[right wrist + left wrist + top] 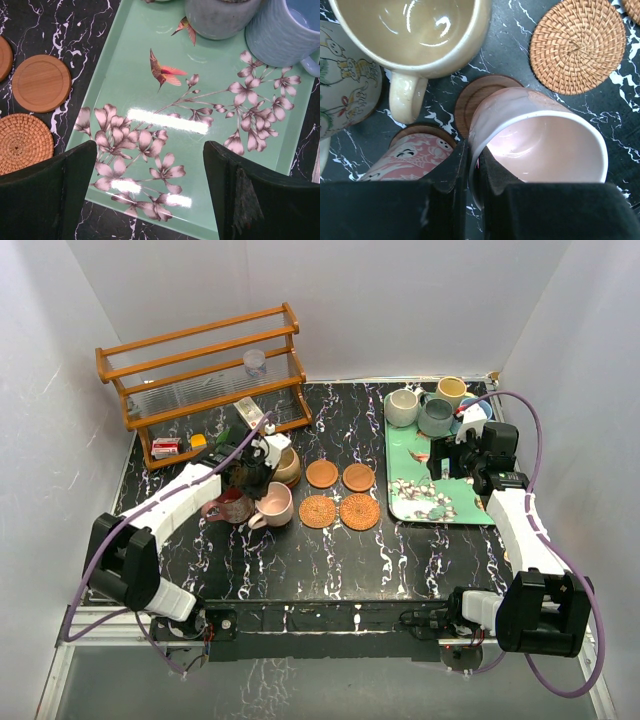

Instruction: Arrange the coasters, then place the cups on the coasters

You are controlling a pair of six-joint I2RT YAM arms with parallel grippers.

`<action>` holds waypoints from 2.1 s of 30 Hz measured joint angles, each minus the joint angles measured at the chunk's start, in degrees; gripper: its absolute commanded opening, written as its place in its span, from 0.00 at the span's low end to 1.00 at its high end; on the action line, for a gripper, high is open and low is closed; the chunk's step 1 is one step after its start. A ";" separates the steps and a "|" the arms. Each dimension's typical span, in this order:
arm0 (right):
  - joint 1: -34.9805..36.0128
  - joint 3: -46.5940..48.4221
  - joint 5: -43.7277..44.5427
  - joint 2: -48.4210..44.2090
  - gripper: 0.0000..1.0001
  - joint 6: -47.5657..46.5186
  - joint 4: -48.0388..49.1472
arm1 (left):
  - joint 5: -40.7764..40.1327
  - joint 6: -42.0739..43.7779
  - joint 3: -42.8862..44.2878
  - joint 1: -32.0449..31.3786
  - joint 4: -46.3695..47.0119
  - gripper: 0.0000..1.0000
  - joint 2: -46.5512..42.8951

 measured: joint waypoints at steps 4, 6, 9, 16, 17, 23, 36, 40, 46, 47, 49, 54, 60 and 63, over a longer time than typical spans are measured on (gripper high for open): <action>0.00 0.00 -0.35 0.37 0.88 -0.07 -0.09 | 0.26 1.18 1.92 0.76 -0.24 0.00 1.73; 0.00 0.00 -0.39 0.59 0.89 -0.13 -0.24 | 0.42 1.60 2.84 1.09 -0.22 0.00 2.91; 0.00 0.00 -0.39 0.68 0.89 -0.20 -0.28 | 0.55 2.12 3.58 1.29 -0.42 0.00 3.96; 0.00 0.00 -0.39 0.68 0.91 -0.22 -0.33 | 0.81 2.80 4.61 1.49 -1.09 0.00 5.51; 0.00 0.00 -0.39 0.68 0.91 -0.22 -0.37 | 0.87 2.97 4.72 1.49 -1.14 0.00 5.79; 0.00 0.00 -0.39 0.68 0.91 -0.26 -0.44 | 1.18 3.28 4.83 1.46 -1.11 0.00 6.47; 0.00 0.00 -0.39 0.68 0.93 -0.39 -0.50 | 1.11 4.50 6.12 1.49 -3.21 0.00 7.19; 0.00 0.00 -0.39 0.70 0.93 -0.42 -0.68 | 1.14 4.94 6.19 1.49 -3.67 0.00 7.19; 0.00 0.00 -0.39 0.70 0.94 -0.44 -0.74 | 1.18 4.98 6.25 1.53 -3.58 0.00 7.32; 0.00 0.00 -0.39 0.70 0.94 -0.44 -0.79 | 1.18 4.98 6.32 1.53 -3.50 0.00 7.48; 0.00 0.00 -0.37 0.70 0.94 -0.44 -0.94 | 1.22 4.98 6.36 1.53 -3.15 0.00 7.96; -0.07 0.00 -0.37 0.72 0.95 -0.46 -1.09 | 1.20 5.31 6.36 1.53 -2.97 0.00 8.33; -0.07 0.00 -0.37 0.96 0.95 -0.48 -1.09 | 1.11 5.68 6.36 1.53 -2.97 0.00 8.33; -0.07 0.00 -0.37 0.96 0.96 -0.48 -1.11 | 1.01 5.97 6.36 1.53 -2.97 0.05 8.35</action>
